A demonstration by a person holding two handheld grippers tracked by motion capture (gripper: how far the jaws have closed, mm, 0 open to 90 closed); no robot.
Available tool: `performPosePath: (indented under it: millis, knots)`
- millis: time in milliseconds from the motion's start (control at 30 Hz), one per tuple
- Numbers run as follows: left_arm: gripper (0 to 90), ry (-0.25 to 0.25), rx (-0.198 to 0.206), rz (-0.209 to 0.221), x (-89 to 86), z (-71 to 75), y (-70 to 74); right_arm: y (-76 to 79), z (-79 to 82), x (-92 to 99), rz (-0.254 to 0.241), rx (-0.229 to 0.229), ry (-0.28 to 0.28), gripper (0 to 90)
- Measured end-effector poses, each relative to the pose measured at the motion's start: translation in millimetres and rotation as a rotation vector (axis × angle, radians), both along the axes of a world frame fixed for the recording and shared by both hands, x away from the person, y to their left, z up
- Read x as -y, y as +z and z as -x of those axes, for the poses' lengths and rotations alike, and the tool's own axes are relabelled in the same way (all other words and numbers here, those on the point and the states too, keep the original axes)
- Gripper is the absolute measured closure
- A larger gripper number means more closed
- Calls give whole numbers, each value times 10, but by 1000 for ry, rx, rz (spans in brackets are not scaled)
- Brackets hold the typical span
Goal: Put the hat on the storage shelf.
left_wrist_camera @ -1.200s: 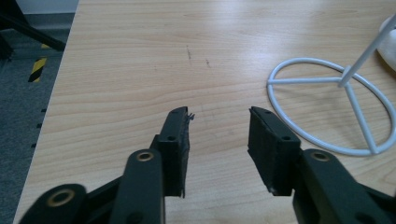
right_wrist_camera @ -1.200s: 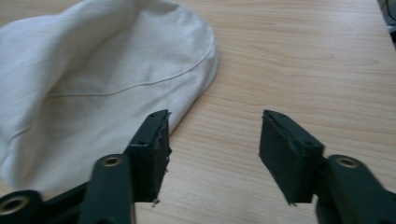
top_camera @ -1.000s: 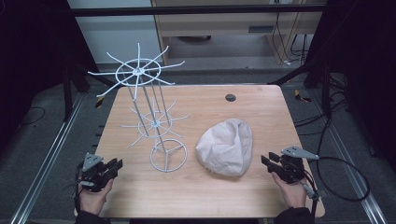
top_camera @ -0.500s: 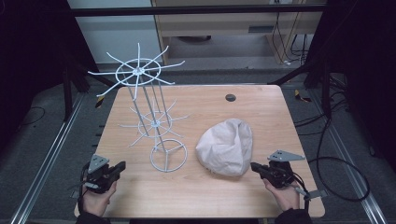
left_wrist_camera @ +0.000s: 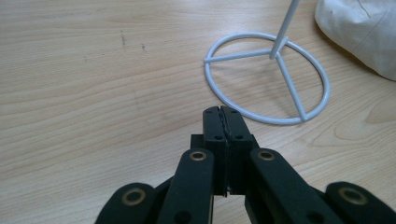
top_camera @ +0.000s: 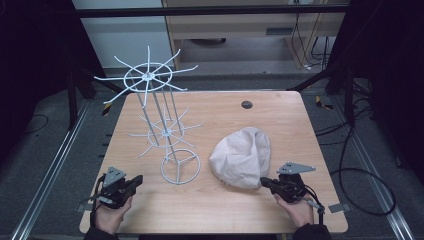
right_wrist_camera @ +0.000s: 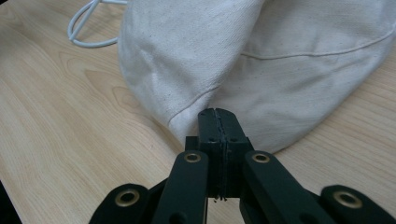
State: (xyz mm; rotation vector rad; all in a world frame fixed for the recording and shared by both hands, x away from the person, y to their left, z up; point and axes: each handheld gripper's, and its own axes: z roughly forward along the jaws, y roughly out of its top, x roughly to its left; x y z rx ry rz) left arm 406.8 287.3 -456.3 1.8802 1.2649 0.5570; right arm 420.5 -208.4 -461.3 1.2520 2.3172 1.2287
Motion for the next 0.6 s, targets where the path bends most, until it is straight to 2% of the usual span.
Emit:
performPosePath:
  millis: [600]
  knots:
    - [897, -74, 3, 8, 243, 34, 3, -43, -3, -176, -42, -14, 78, 900]
